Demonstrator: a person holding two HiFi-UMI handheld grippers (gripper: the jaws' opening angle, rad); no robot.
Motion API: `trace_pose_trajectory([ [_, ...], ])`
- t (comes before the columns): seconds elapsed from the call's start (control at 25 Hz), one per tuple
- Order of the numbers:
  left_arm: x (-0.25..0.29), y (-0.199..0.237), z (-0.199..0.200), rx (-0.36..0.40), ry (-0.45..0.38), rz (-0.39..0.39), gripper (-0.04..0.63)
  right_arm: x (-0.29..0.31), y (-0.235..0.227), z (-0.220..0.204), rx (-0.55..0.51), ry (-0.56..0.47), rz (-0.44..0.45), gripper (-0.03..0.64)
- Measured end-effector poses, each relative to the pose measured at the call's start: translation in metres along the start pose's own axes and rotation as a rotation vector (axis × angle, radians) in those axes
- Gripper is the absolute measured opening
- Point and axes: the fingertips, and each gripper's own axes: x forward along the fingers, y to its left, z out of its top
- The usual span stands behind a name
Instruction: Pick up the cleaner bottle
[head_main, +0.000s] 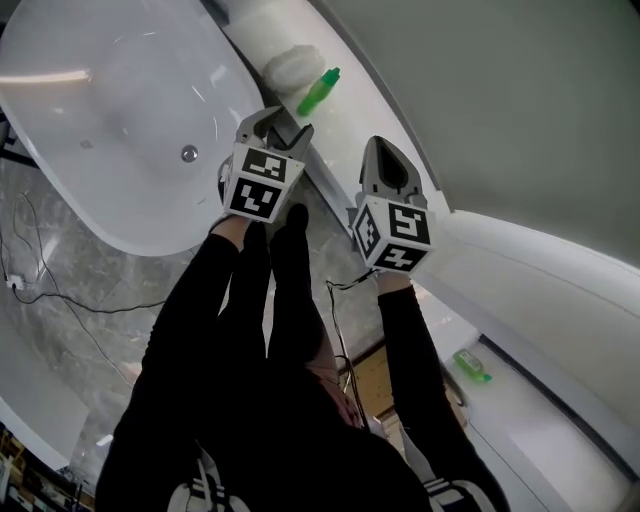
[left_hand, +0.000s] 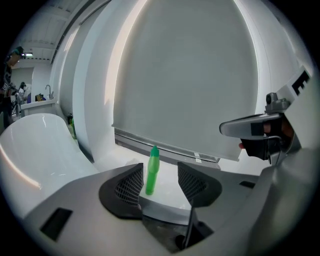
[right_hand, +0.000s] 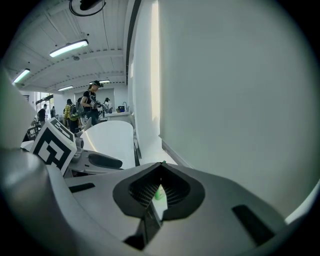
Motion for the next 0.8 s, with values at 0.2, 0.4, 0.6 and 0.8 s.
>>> trace_pose_trajectory([
  [0.2, 0.037, 0.005, -0.024, 0.001, 0.04, 0.029, 0.239, 0.027, -0.011, -0.017, -0.004, 0.029, 0.022, 0.002],
  [0.4, 0.074, 0.008, -0.043, 0.02, 0.06, 0.036, 0.244, 0.056, -0.022, -0.042, -0.002, 0.057, 0.036, 0.002],
  [0.6, 0.104, 0.008, -0.063, 0.046, 0.089, 0.04, 0.249, 0.077, -0.034, -0.067, 0.012, 0.074, 0.029, 0.002],
  [0.8, 0.128, 0.013, -0.087, 0.058, 0.119, 0.053, 0.256, 0.093, -0.038, -0.09, -0.008, 0.092, 0.032, 0.002],
])
